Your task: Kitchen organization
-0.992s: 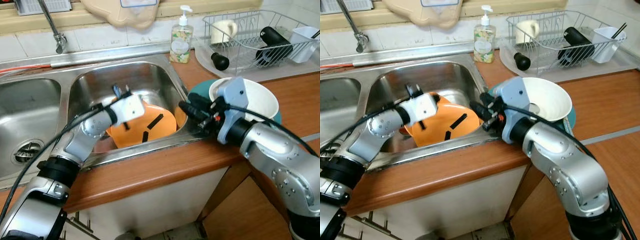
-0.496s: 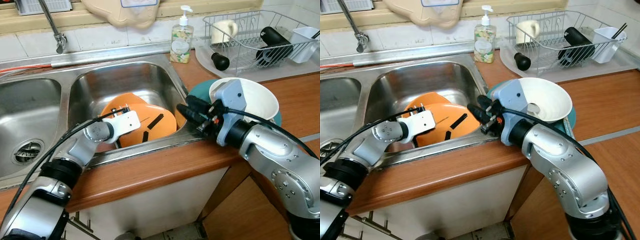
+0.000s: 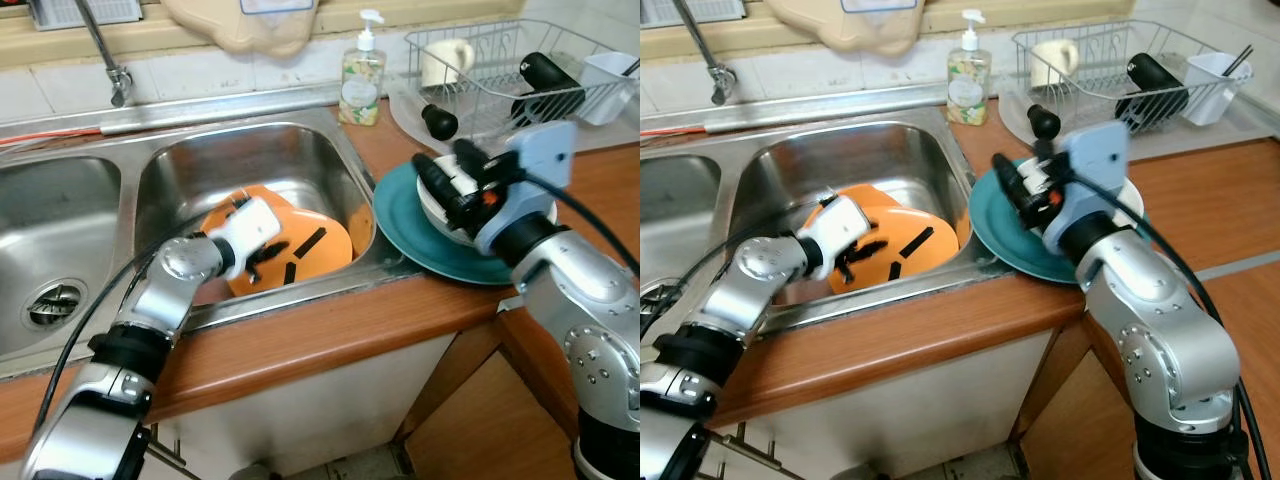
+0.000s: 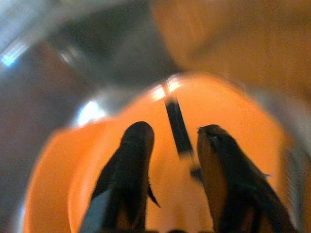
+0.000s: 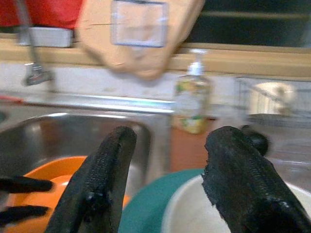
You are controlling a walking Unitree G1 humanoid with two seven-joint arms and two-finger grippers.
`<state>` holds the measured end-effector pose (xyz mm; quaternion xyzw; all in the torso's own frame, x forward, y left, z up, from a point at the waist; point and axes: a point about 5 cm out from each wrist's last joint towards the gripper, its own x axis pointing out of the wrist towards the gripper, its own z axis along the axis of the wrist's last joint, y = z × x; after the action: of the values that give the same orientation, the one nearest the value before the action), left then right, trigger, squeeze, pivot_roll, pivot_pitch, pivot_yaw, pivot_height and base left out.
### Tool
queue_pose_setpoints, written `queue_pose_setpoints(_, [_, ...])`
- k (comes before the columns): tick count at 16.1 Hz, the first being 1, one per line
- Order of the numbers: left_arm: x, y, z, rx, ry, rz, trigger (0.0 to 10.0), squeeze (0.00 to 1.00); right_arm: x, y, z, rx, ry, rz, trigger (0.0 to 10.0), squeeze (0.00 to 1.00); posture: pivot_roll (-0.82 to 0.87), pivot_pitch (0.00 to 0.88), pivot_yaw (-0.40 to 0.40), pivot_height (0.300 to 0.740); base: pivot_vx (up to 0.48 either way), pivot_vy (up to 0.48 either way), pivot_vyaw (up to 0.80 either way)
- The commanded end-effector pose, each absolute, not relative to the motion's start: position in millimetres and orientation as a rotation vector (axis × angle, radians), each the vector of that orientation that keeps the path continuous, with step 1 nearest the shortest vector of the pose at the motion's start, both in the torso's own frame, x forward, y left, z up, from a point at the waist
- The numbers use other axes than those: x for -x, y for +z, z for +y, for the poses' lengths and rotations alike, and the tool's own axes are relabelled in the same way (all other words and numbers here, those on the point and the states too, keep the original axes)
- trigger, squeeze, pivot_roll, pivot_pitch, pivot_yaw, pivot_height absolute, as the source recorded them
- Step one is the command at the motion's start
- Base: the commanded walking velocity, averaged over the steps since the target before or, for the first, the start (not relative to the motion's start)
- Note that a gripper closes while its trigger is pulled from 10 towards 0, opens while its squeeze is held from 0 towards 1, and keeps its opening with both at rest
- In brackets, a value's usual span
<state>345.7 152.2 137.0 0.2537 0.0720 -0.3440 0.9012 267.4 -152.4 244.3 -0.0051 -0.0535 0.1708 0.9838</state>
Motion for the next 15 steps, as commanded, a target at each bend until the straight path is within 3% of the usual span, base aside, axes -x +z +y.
queue_pose_setpoints(1, [-345.5, 150.7, 153.8, -0.451, -0.684, 0.067, 10.0, 1.0, -264.7, 250.3, -157.7, 0.008, 0.291, -0.151, 10.0, 1.0, -0.16, 0.0, 0.052, 0.74, 0.0, 0.0, 0.0])
queue_pose_setpoints(2, [-337.9, 167.6, 149.8, -0.3, -0.693, -0.063, 10.0, 1.0, -262.1, 246.0, -160.1, 0.014, 0.265, -0.125, 10.0, 1.0, -0.16, 0.0, 0.054, 0.74, 0.0, 0.0, 0.0])
queue_pose_setpoints(4, [-324.8, 183.0, 147.1, -0.155, -0.712, -0.17, 10.0, 0.0, -256.2, 239.6, -160.2, 0.037, 0.25, -0.109, 10.0, 1.0, -0.16, 0.0, 0.06, 0.74, 0.0, 0.0, 0.0])
queue_pose_setpoints(5, [-317.4, 184.9, 146.7, -0.094, -0.74, -0.175, 10.0, 0.0, -252.8, 237.6, -159.6, 0.032, 0.244, -0.105, 10.0, 0.98, -0.16, 0.0, 0.06, 0.74, 0.0, 0.0, 0.0])
queue_pose_setpoints(6, [-308.7, 185.0, 146.4, -0.075, -0.775, -0.176, 10.0, 0.0, -249.2, 236.0, -159.8, 0.02, 0.231, -0.105, 10.0, 0.0, -0.16, 0.0, 0.061, 0.74, 0.0, 0.0, 0.0])
queue_pose_setpoints(15, [-267.1, 190.5, 125.1, 0.023, -1.012, -0.12, 10.0, 0.0, -241.7, 207.6, -160.3, 0.114, 0.159, 0.018, 10.0, 0.0, -0.15, 0.0, 0.052, 0.74, 0.0, 0.0, 0.0])
